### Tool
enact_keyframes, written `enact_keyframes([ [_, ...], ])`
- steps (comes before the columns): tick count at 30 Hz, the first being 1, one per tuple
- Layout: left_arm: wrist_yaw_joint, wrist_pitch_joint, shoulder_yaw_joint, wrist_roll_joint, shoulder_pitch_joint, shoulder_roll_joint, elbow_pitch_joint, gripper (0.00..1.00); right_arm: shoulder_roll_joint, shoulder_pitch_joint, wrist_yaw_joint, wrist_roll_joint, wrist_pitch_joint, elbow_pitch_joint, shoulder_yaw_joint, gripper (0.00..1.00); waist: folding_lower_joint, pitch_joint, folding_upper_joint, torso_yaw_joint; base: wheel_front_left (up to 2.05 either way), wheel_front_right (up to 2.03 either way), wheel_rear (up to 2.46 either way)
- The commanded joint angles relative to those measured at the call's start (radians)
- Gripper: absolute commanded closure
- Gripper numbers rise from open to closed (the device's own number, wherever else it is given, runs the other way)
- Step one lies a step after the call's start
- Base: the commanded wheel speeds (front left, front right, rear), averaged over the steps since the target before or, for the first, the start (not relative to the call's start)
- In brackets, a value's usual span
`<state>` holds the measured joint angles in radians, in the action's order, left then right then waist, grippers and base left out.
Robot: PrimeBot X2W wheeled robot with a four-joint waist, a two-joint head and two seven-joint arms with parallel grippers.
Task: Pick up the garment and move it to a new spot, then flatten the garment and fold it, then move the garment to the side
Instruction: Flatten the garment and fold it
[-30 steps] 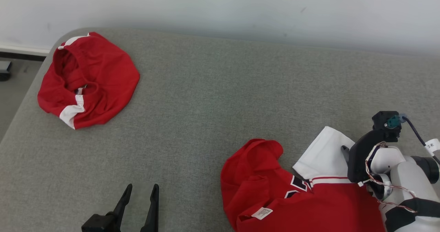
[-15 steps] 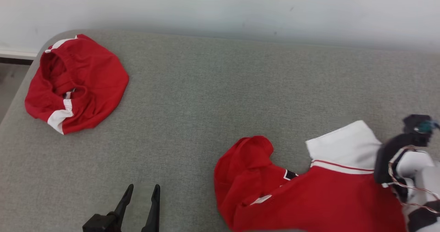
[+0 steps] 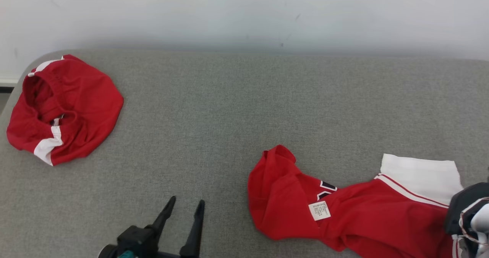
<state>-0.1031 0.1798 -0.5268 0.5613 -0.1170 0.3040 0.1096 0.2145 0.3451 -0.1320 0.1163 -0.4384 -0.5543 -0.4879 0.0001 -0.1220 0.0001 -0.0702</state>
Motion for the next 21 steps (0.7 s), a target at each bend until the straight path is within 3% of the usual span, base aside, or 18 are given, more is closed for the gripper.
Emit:
enact_keyframes([
  [1,0.008,-0.007,-0.009,-0.006,-0.017,-0.005,-0.002,0.0,-0.019,-0.012,0.003,-0.001,-0.001,0.011,-0.007,0.0,-0.0001,0.014,-0.0001,0.012,0.0,0.0,0.0],
  [6,0.06,-0.064,-0.07,-0.004,-0.082,-0.037,0.003,0.0,-0.087,-0.043,0.003,-0.037,0.011,0.091,-0.015,0.0,-0.0001,0.036,-0.0001,0.024,0.0,0.0,0.0],
  [13,0.139,-0.233,-0.18,-0.022,-0.241,-0.091,0.099,0.0,-0.138,-0.121,0.003,-0.097,-0.001,0.258,0.027,0.0,-0.0001,0.053,-0.0001,0.059,0.0,0.0,0.0],
  [18,0.152,-0.305,-0.204,-0.013,-0.32,-0.132,0.216,0.0,-0.149,-0.162,0.003,-0.144,-0.003,0.327,0.068,0.0,-0.0001,0.05,-0.0001,0.113,0.0,0.0,0.0],
  [21,0.131,-0.331,-0.196,-0.009,-0.351,-0.148,0.284,0.0,-0.148,-0.176,0.003,-0.164,0.002,0.341,0.094,0.0,-0.0001,0.045,-0.0001,0.145,0.0,0.0,0.0],
])
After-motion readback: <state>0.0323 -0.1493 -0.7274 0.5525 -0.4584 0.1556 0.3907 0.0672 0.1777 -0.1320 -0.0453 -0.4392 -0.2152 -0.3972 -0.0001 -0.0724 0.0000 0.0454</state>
